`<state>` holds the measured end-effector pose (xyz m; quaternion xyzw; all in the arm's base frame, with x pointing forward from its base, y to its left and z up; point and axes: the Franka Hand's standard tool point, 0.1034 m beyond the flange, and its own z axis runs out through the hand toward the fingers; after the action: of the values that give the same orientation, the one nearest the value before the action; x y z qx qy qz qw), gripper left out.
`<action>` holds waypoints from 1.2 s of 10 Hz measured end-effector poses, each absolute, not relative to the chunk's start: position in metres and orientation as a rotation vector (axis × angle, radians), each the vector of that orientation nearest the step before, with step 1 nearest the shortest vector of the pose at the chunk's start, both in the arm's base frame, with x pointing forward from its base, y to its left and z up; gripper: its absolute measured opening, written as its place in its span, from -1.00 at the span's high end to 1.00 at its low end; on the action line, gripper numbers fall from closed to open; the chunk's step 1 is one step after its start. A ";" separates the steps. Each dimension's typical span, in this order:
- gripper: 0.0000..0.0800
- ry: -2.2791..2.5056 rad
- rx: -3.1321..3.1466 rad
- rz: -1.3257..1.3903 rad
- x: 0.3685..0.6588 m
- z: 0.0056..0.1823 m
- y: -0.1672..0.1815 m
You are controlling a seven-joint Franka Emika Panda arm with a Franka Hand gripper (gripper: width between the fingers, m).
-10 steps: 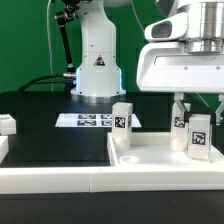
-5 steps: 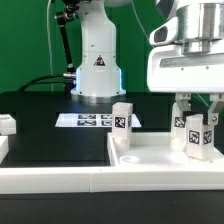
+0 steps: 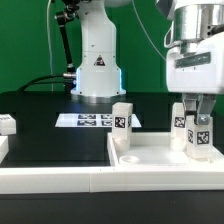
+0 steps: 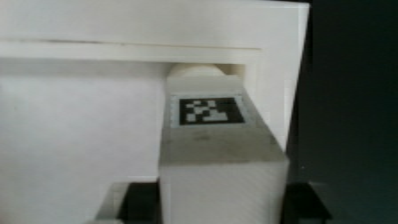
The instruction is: Assemble square table
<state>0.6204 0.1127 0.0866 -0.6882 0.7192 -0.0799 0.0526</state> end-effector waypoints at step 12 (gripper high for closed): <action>-0.62 1.732 -2.489 -0.300 0.626 0.091 0.118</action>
Offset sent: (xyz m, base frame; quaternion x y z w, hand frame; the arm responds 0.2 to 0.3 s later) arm 0.0043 -0.0028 0.0004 -0.0079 0.0008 0.0585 0.9983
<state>0.6259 0.1176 0.0908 -0.8160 0.5677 -0.0983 0.0471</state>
